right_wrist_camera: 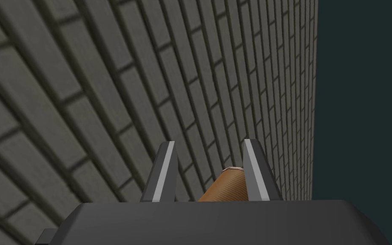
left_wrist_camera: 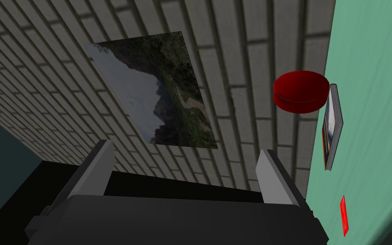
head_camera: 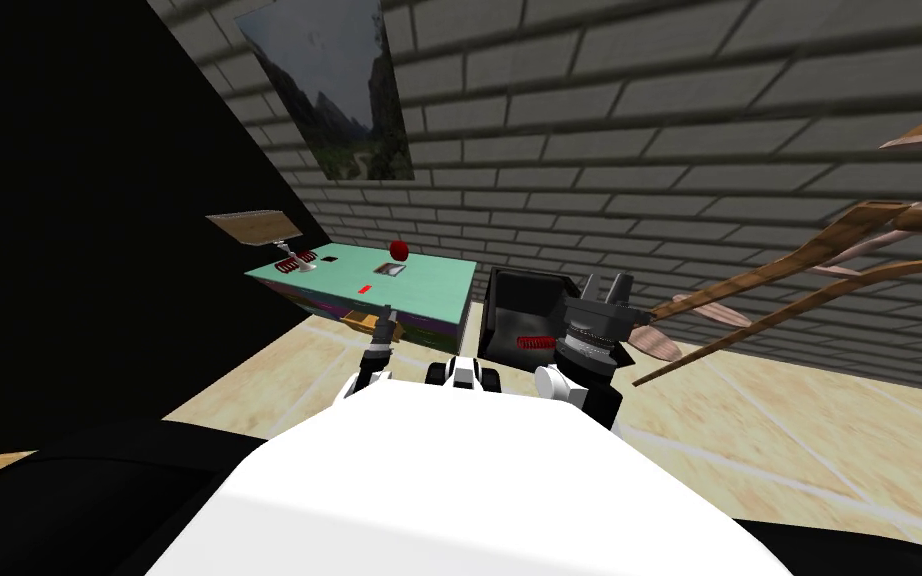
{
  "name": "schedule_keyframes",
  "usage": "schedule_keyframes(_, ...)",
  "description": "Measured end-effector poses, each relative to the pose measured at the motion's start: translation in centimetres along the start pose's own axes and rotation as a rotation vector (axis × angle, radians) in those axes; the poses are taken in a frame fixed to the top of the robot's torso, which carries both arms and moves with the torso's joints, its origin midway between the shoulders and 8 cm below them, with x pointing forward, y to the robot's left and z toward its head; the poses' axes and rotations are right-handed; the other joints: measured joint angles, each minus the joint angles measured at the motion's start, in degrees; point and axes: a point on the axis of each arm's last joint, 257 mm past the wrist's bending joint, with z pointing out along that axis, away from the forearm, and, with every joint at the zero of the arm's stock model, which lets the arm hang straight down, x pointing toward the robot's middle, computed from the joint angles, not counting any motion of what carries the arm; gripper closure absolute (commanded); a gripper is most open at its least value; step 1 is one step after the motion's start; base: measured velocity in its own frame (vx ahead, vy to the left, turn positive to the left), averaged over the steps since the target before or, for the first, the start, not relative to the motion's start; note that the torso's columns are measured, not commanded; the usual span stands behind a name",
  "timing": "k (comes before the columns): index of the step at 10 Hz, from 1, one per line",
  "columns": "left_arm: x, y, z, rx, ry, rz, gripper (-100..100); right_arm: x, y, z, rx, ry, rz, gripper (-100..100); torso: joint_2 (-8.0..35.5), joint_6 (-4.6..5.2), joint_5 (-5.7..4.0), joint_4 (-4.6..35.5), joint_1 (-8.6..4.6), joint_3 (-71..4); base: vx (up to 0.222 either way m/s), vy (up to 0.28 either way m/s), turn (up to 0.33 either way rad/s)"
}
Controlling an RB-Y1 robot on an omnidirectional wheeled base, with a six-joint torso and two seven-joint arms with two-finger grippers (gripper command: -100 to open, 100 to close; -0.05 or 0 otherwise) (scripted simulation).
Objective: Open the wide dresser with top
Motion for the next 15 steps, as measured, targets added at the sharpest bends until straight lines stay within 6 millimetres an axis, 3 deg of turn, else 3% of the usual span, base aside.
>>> schedule_keyframes(15,1.5,9.7,-7.4,-0.175,0.006,0.003,-100,0.0,0.0,0.0,0.000,0.000,0.000,0,0.00,0.03,0.01,0.00,0.01,0.01,0.035,0.025,-0.082)
